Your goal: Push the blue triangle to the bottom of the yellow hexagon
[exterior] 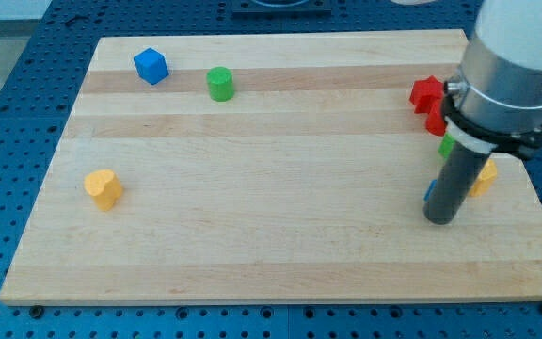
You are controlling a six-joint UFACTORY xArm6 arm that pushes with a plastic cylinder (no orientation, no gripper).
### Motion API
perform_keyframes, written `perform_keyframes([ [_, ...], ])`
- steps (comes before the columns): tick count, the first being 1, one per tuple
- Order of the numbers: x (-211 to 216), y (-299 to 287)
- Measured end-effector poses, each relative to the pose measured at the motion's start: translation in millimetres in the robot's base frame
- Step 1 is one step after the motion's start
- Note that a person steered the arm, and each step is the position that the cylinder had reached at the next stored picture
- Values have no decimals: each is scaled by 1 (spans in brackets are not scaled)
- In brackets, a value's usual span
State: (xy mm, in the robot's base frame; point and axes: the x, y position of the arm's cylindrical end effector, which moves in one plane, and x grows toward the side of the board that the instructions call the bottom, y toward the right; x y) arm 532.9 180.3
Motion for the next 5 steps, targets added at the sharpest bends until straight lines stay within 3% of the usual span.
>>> perform_keyframes([
  [2,3,25],
  [4,5,-29],
  [5,-27,-42],
])
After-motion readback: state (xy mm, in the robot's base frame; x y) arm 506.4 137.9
